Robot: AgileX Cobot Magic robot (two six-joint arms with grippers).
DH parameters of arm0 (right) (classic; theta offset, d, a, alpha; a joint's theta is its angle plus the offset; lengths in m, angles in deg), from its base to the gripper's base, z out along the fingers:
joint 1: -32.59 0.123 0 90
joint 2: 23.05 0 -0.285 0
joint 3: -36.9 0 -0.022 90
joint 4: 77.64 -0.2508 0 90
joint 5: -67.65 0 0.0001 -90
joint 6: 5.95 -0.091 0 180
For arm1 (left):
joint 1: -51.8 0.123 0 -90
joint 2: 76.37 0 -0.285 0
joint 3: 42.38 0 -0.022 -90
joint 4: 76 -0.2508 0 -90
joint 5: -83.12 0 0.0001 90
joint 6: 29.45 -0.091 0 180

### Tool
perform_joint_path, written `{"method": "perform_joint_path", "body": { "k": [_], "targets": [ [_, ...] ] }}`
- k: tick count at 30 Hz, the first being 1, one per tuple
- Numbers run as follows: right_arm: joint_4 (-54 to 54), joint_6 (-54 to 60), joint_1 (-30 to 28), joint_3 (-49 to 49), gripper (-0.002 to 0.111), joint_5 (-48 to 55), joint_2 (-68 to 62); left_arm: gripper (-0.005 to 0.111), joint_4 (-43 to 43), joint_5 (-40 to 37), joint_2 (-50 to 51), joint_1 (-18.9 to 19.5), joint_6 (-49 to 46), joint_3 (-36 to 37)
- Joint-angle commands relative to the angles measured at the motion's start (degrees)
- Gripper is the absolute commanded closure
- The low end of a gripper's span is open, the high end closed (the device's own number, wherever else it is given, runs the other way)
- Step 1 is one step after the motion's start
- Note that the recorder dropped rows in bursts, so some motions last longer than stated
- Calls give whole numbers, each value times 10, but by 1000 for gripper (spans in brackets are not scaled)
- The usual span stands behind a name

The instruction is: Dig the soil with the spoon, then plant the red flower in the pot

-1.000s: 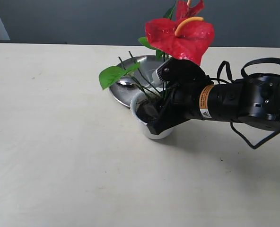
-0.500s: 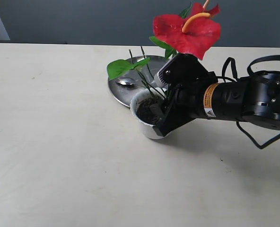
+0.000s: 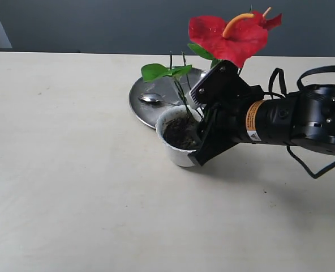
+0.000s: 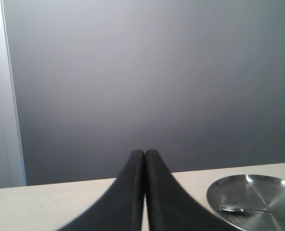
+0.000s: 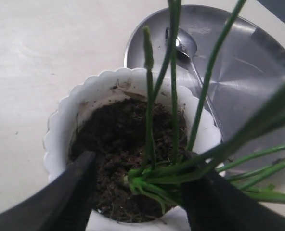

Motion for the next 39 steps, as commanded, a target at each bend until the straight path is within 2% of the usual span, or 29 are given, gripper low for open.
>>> {"method": "perform_joint_path", "body": {
  "k": [1,18,35,39],
  "targets": [
    [8,3,0,-2,56,-25,1,106,2,2,-1,-3,1,-2],
    [-93,-13,0,-2,58,-41,10,106,2,2,-1,-3,1,-2],
    [-100,-35,0,-2,58,-20,55,106,2,2,-1,-3,1,-2],
    [-105,-38,0,-2,58,15,80,106,2,2,-1,-3,1,-2]
  ]
}}
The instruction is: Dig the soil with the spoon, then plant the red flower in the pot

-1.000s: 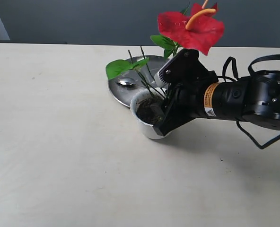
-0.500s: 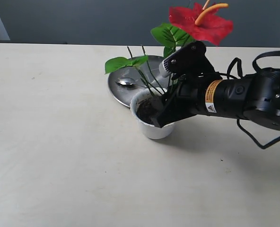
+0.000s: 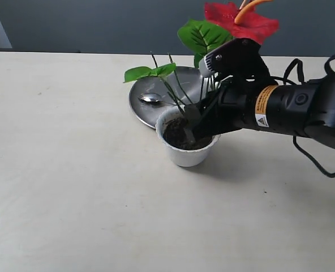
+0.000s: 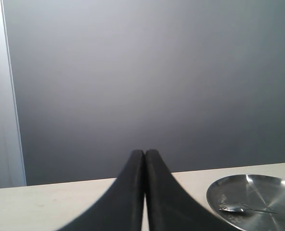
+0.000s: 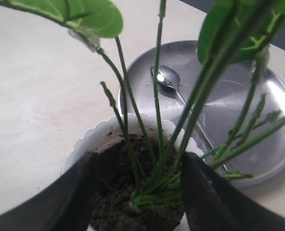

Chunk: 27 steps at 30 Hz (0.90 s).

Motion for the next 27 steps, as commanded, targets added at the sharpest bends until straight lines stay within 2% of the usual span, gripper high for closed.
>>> {"method": "perform_joint_path", "body": {
  "k": [1,18,27],
  "targets": [
    [-8,-4,0,-2,58,28,26,106,2,2,-1,-3,1,-2],
    [-22,-5,0,-2,58,69,44,106,2,3,-1,-3,1,-2],
    [-26,0,62,-2,59,215,126,106,2,3,-1,-3,1,-2]
  ]
}}
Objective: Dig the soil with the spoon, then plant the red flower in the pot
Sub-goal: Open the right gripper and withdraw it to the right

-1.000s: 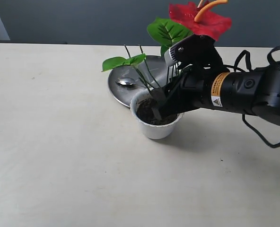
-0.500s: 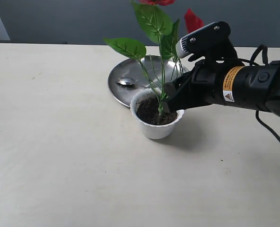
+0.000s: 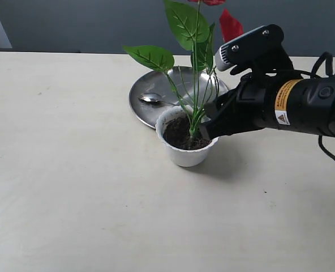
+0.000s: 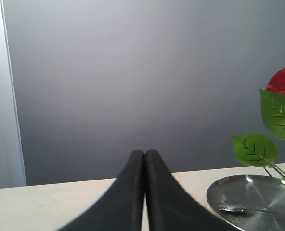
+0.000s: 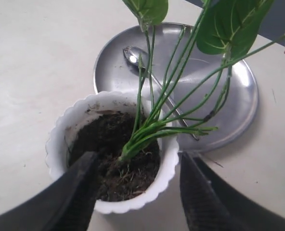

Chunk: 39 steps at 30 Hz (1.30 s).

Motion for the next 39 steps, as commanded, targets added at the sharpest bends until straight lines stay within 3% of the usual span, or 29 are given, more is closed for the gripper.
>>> {"method": "perform_joint_path", "body": {
  "k": [1,7,9,15,26,39],
  "targets": [
    [-11,5,40,-2,62,88,56,106,2,3,-1,-3,1,-2],
    [-68,5,101,-2,101,235,152,106,2,3,-1,-3,1,-2],
    [-90,5,111,-2,108,286,185,106,2,3,-1,-3,1,-2],
    [-149,5,127,-2,109,393,285,106,2,3,-1,-3,1,-2],
    [-189,5,127,-2,109,417,417,106,2,3,-1,-3,1,-2],
    [-188,5,127,-2,109,417,432,106,2,1,-1,-3,1,-2]
  ]
}}
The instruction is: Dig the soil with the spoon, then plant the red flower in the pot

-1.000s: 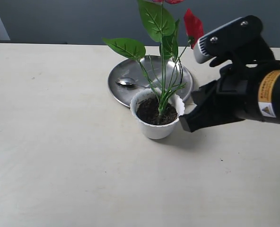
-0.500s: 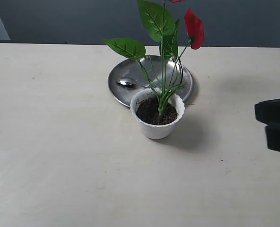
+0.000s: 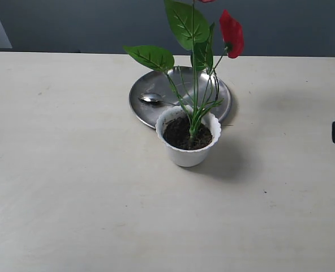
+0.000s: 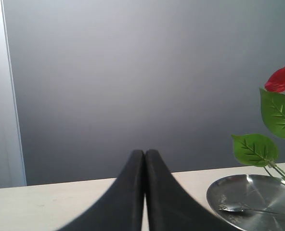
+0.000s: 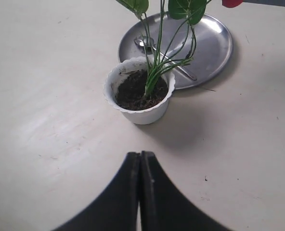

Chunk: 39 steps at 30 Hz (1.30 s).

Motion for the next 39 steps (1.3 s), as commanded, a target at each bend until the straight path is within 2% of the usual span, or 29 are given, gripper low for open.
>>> {"method": "perform_joint_path", "body": {
  "k": [1,4,7,9,14,18,22,24,26,39],
  "targets": [
    [6,5,1,-2,109,1,6,106,2,1,-1,-3,1,-2],
    [18,8,-31,-3,109,-11,21,106,2,1,-1,-3,1,-2],
    [0,9,-113,-26,109,-58,43,106,2,1,-1,-3,1,-2],
    [-6,9,-164,-63,109,-133,66,106,2,1,-1,-3,1,-2],
    [-49,26,-254,-220,109,-357,170,106,2,1,-1,-3,1,-2],
    [-94,26,-320,-342,109,-453,270,106,2,1,-1,-3,1,-2],
    [-156,26,-396,-406,109,-457,339,106,2,1,-1,-3,1,-2],
    [-160,28,-424,-406,109,-388,341,106,2,1,-1,-3,1,-2],
    [-160,47,-449,-406,109,-377,341,106,2,1,-1,-3,1,-2],
    [-160,64,-452,-406,109,-374,341,106,2,3,-1,-3,1,-2]
  ]
}}
